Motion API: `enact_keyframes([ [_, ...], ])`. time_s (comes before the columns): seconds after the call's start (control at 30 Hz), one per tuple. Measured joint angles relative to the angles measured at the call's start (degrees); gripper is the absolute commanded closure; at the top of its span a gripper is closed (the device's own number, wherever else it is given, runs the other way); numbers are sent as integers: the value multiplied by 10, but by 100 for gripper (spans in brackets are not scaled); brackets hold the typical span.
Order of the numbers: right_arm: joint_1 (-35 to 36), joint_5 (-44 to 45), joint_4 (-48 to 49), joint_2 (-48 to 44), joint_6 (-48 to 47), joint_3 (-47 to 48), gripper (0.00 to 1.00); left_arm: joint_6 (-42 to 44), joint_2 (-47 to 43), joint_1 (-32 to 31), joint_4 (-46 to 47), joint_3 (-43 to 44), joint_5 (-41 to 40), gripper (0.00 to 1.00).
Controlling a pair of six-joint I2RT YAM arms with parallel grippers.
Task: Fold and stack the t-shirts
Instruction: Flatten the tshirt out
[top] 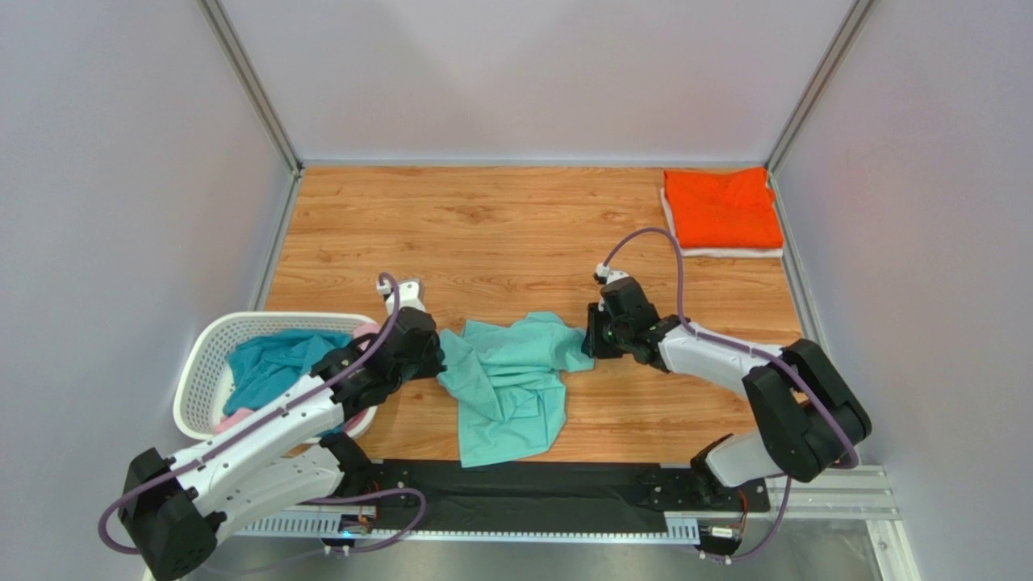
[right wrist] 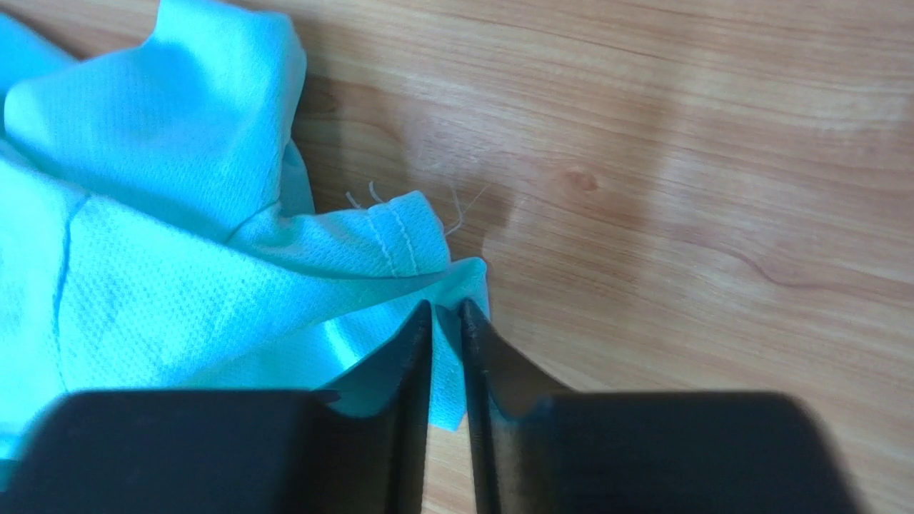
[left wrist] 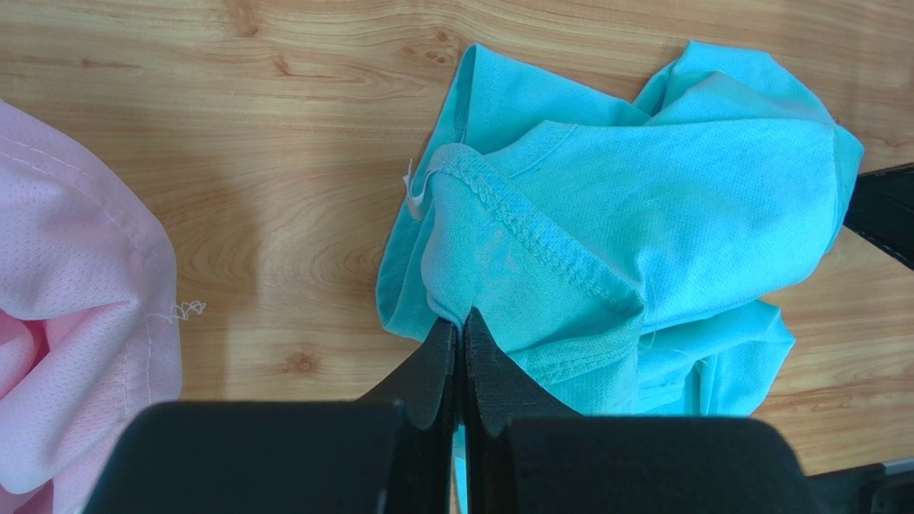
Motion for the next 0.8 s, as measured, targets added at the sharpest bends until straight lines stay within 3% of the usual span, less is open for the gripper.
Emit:
enact_keyframes([
  [0.07,2,-10,2,1,1,-1,99,0,-4,0,-2,0,-2,100],
  [0.17,8,-17,-2,-12,1,-1,100,4,-9,1,-17,8,-4,100],
  [0.3,21,-6,-45,-105,-6,9,100,21,-15,1,-49,56,-7,100],
  [0.6,26,27,-149,-350,-35,209,100,129,-45,1,-85,318,5,100],
  [0.8,27,-35,-182,-395,-51,384,100,211,-32,1,-83,505,99,100],
])
